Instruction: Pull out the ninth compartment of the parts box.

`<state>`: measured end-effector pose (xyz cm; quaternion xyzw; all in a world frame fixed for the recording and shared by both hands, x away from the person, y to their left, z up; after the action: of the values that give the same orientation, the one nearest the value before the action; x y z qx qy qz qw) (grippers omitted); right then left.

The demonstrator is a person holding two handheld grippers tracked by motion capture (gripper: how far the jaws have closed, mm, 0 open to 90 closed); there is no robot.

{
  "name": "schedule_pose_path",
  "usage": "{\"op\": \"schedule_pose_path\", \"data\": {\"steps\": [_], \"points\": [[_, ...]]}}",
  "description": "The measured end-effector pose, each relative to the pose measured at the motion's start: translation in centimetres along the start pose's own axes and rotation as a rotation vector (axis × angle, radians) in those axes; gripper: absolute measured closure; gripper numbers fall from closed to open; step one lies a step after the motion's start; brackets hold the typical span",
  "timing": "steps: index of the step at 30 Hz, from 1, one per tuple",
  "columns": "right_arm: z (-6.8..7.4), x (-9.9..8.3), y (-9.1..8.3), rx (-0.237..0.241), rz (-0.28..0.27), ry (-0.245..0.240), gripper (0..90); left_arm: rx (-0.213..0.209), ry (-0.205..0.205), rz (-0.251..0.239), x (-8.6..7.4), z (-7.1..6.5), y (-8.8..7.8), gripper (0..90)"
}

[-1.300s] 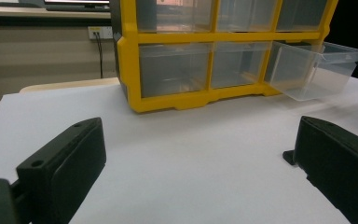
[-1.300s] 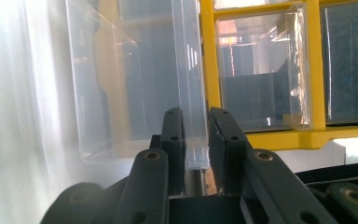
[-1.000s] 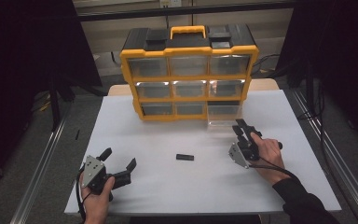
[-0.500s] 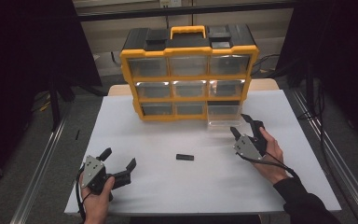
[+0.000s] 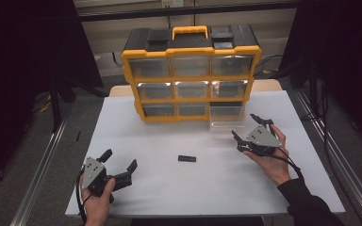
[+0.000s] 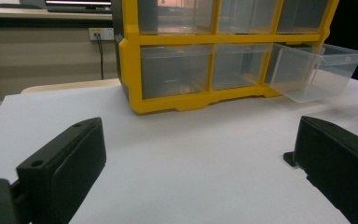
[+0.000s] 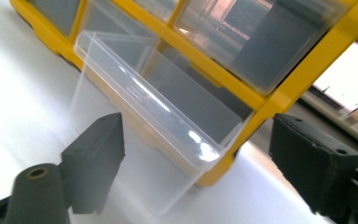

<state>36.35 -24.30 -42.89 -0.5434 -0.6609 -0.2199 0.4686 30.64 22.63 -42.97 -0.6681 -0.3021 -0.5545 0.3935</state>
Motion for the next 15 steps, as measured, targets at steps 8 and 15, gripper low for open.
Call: {"op": "schedule_pose_path", "data": {"steps": [8, 15], "points": [[-0.5, -0.1, -0.3, 0.098, -0.019, 0.222, 8.1, -0.004, 0.002, -0.001, 0.0, -0.1, -0.1, 3.0], [-0.7, -0.2, -1.0, 0.148, -0.026, 0.369, 5.0, 0.006, -0.002, -0.012, 0.1, 0.0, -0.2, 3.0]]}}
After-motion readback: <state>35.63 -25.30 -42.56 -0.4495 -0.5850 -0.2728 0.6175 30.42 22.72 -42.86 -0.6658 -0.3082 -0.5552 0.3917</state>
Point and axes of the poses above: each handheld gripper's, and its own axes: y roughly forward along the jaws, x roughly out of its top, z roughly to its left, the point moved 1 cm from there along y, roughly forward along the jaws, and after that the axes turned 1 degree about -y, right-handed, at the moved point
